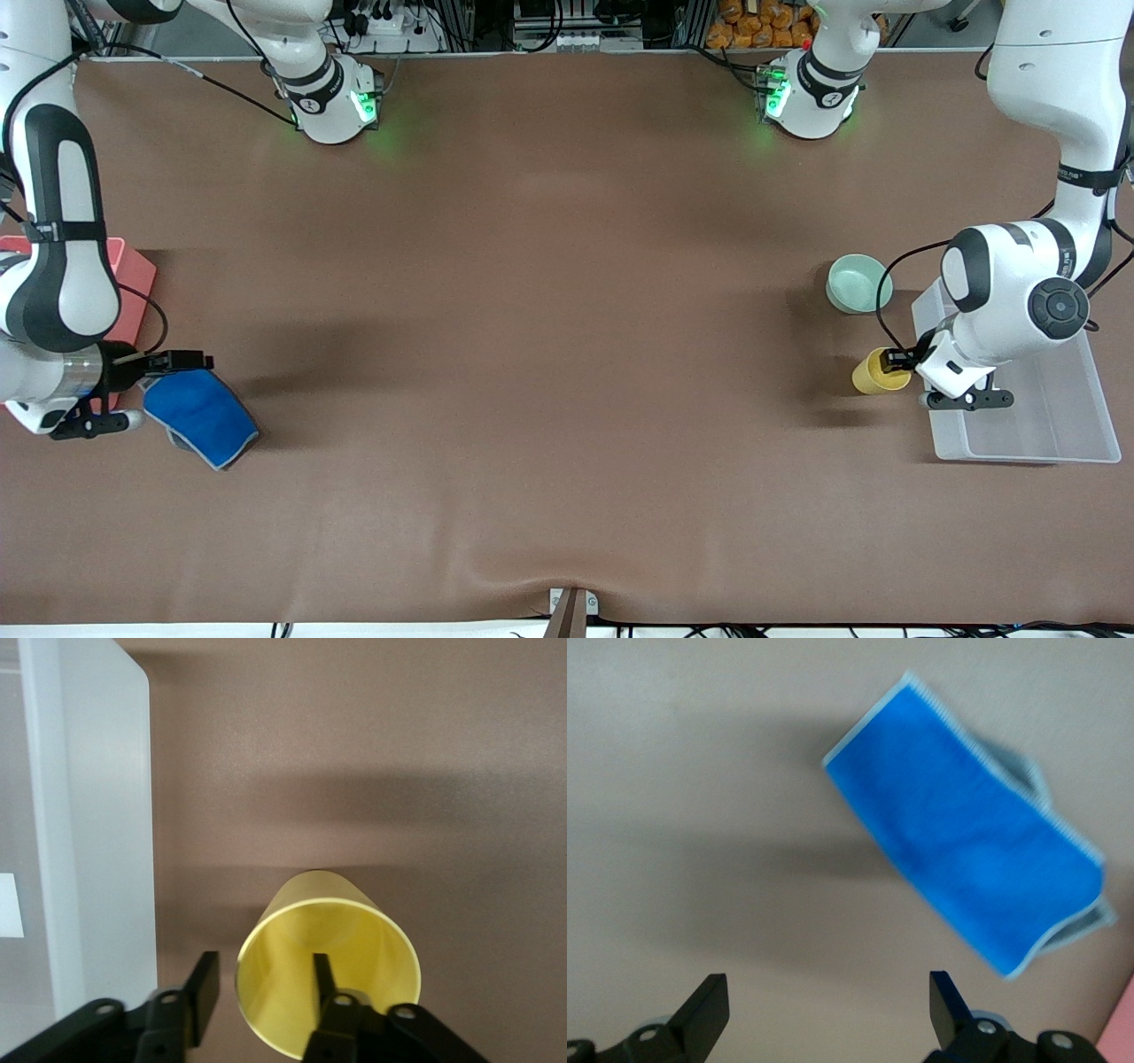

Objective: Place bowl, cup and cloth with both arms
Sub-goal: 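Grasp the yellow cup with the left gripper while the right gripper grasps the cloth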

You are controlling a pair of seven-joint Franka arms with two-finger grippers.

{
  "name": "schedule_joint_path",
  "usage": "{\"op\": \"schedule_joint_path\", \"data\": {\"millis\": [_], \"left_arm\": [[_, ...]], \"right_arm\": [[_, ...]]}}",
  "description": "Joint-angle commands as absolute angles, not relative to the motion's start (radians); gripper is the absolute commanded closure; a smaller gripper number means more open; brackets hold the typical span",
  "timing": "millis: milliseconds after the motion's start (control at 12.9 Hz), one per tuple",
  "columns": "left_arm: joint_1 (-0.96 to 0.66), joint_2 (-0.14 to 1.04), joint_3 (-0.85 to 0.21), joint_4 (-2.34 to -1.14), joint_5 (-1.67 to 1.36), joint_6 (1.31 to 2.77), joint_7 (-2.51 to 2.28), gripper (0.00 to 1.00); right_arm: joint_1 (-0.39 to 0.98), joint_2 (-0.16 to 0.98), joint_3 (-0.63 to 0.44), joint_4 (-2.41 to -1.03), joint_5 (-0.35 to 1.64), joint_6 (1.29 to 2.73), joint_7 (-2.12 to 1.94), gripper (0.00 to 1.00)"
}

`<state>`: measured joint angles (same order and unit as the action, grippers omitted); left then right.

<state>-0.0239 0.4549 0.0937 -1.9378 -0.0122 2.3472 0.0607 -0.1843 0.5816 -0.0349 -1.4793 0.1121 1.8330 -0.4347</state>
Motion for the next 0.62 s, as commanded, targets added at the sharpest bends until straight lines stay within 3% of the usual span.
{"op": "schedule_joint_path", "data": {"millis": [0, 155, 386, 541], "left_arm": [[-0.020, 0.453, 0.094, -1.937, 0.015, 2.361, 0.077, 0.82], [-0.020, 0.451, 0.094, -1.931, 0.015, 2.359, 0.081, 1.00], [-0.020, 0.427, 0.110, -1.884, 0.015, 2.333, 0.087, 1.00], [-0.018, 0.422, 0.124, -1.757, 0.005, 2.170, 0.090, 1.00]], "right_arm": [[-0.212, 0.639, -0.025, -1.465, 0.025, 1.952, -0.613, 0.00], [-0.225, 0.672, -0.025, -1.471, -0.053, 2.125, -0.757, 0.00], [-0.267, 0.713, -0.023, -1.473, -0.054, 2.158, -0.837, 0.00], [-0.303, 0.735, -0.023, -1.486, -0.040, 2.148, -0.891, 0.00]]}}
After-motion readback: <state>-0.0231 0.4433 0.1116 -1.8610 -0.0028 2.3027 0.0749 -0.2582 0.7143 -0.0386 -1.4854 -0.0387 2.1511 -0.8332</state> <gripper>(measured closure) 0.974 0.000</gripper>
